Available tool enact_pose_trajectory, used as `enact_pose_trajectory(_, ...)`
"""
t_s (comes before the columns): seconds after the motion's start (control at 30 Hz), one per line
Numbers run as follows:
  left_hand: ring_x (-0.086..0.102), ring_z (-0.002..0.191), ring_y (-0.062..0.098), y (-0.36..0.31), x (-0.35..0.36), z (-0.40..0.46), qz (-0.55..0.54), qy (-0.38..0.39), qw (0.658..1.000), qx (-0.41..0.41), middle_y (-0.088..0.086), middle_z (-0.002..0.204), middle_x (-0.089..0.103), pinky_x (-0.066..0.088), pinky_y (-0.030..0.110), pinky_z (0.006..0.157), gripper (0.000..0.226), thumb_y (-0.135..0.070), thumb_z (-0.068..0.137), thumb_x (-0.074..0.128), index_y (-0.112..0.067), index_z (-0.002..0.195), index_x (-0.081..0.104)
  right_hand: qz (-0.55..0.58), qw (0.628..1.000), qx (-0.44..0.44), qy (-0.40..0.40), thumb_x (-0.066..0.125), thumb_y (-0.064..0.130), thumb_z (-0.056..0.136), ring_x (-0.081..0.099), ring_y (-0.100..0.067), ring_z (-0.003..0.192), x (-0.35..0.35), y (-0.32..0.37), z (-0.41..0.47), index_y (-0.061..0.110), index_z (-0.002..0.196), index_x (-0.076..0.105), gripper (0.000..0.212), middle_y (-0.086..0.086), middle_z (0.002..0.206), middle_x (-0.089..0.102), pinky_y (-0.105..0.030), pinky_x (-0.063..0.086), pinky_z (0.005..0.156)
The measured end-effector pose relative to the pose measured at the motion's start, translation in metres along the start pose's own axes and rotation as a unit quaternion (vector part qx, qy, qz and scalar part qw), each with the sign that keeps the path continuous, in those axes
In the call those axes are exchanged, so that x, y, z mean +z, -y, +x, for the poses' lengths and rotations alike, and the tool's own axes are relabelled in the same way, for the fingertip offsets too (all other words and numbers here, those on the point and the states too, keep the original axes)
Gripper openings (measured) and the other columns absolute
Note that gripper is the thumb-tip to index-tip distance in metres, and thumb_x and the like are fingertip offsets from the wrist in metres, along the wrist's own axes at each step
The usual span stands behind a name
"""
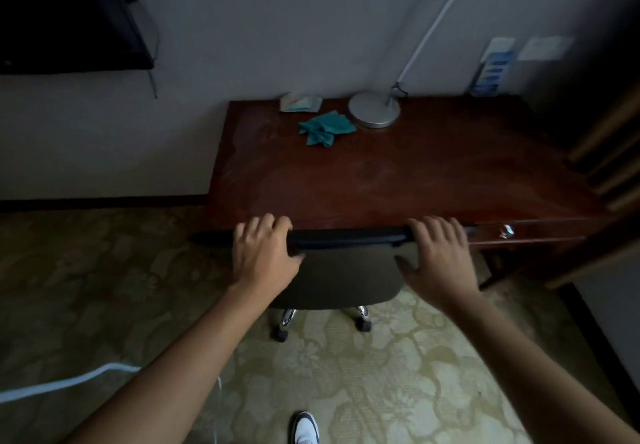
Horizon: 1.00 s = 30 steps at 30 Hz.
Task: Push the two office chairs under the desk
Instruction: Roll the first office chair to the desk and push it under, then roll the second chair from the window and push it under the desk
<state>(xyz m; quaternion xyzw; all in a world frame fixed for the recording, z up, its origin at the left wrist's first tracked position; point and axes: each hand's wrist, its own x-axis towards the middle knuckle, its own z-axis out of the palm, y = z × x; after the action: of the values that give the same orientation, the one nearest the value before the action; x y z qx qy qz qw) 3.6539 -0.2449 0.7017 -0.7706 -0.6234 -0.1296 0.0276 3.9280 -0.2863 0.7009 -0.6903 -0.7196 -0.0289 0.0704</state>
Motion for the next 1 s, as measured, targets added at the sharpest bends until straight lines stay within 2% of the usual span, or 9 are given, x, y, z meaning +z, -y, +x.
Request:
enact_pose_trajectory(0.07, 0.055, 0.105, 0.026, -0.037, -0.001, -0.012, -0.011, 0.008, 1.0, 0.01, 0.005, 0.11, 0.062, 0.038, 0.043, 0.098, 0.053, -0.041, 0.071, 0.075, -0.02, 0.117, 0.059, 0.057, 0.998, 0.002, 0.008, 0.073, 0.036, 0.075, 0.029, -0.031, 0.142, -0.005, 0.001, -0.026, 0.016, 0.145, 0.039, 0.08, -0.011, 0.149, 0.04, -0.051, 0.027, 0.114)
enact_pose_trajectory(0.13, 0.052, 0.115, 0.03, -0.077, -0.004, -0.024, -0.049, -0.001, 0.998, 0.029, 0.01, 0.121, 0.059, 0.037, 0.047, 0.103, 0.06, -0.036, 0.071, 0.075, -0.016, 0.124, 0.058, 0.121, 0.992, 0.013, 0.02, 0.07, 0.032, 0.079, 0.022, -0.024, 0.145, -0.011, -0.001, -0.049, 0.025, 0.146, 0.036, 0.076, -0.004, 0.156, 0.029, -0.043, 0.033, 0.111)
enact_pose_trajectory(0.23, 0.05, 0.118, 0.028, -0.151, -0.008, -0.034, -0.143, 0.006, 0.987, 0.079, 0.008, 0.125, 0.055, 0.041, 0.042, 0.098, 0.047, -0.03, 0.075, 0.073, -0.018, 0.119, 0.061, 0.179, 0.981, 0.079, 0.012, 0.061, 0.033, 0.085, 0.046, -0.018, 0.126, -0.024, -0.036, -0.097, 0.028, 0.133, 0.053, 0.049, 0.002, 0.139, 0.048, -0.034, 0.048, 0.095)
enact_pose_trajectory(0.33, 0.051, 0.109, 0.02, -0.232, -0.009, -0.048, -0.226, 0.066, 0.959, 0.157, 0.002, 0.117, 0.055, 0.04, 0.031, 0.093, 0.034, -0.026, 0.082, 0.069, -0.019, 0.114, 0.062, 0.224, 0.955, 0.193, 0.002, 0.054, 0.037, 0.09, 0.056, -0.014, 0.11, -0.04, -0.097, -0.158, 0.028, 0.122, 0.061, 0.033, 0.006, 0.121, 0.06, -0.032, 0.049, 0.086)
enact_pose_trajectory(0.5, 0.049, 0.106, 0.012, -0.378, -0.005, -0.095, -0.236, 0.152, 0.912, 0.3, -0.005, 0.113, 0.057, 0.039, 0.025, 0.09, 0.021, -0.029, 0.089, 0.059, -0.026, 0.11, 0.062, 0.264, 0.88, 0.387, -0.078, 0.057, 0.028, 0.087, 0.064, -0.009, 0.088, -0.073, -0.205, -0.283, 0.027, 0.098, 0.073, 0.02, 0.009, 0.096, 0.07, -0.028, 0.049, 0.076)
enact_pose_trajectory(0.6, 0.052, 0.104, 0.014, -0.481, -0.009, -0.141, -0.248, 0.194, 0.873, 0.374, -0.006, 0.11, 0.059, 0.042, 0.027, 0.087, 0.016, -0.03, 0.09, 0.058, -0.028, 0.105, 0.063, 0.271, 0.821, 0.487, -0.121, 0.058, 0.028, 0.086, 0.064, -0.01, 0.088, -0.092, -0.268, -0.375, 0.026, 0.094, 0.074, 0.018, 0.009, 0.092, 0.072, -0.031, 0.051, 0.08)
enact_pose_trajectory(0.77, 0.058, 0.096, 0.008, -0.626, -0.022, -0.227, -0.257, 0.268, 0.793, 0.483, -0.012, 0.099, 0.062, 0.044, 0.023, 0.079, 0.013, -0.032, 0.089, 0.059, -0.031, 0.1, 0.065, 0.272, 0.721, 0.613, -0.176, 0.06, 0.027, 0.085, 0.064, -0.008, 0.088, -0.119, -0.333, -0.521, 0.03, 0.088, 0.073, 0.014, 0.014, 0.085, 0.07, -0.024, 0.045, 0.078)
enact_pose_trajectory(0.87, 0.058, 0.095, 0.005, -0.7, -0.03, -0.291, -0.241, 0.323, 0.719, 0.567, -0.016, 0.093, 0.062, 0.046, 0.027, 0.083, 0.012, -0.035, 0.088, 0.058, -0.033, 0.097, 0.065, 0.273, 0.626, 0.698, -0.217, 0.058, 0.03, 0.085, 0.063, -0.011, 0.088, -0.13, -0.349, -0.614, 0.034, 0.084, 0.071, 0.013, 0.011, 0.087, 0.072, -0.026, 0.046, 0.078)
enact_pose_trajectory(1.0, 0.056, 0.093, 0.003, -0.774, -0.028, -0.357, -0.226, 0.353, 0.631, 0.653, -0.019, 0.09, 0.06, 0.044, 0.025, 0.081, 0.012, -0.038, 0.089, 0.057, -0.034, 0.098, 0.065, 0.269, 0.513, 0.764, -0.284, 0.057, 0.029, 0.082, 0.064, -0.012, 0.084, -0.132, -0.356, -0.696, 0.035, 0.078, 0.069, 0.014, 0.011, 0.081, 0.072, -0.027, 0.049, 0.077)
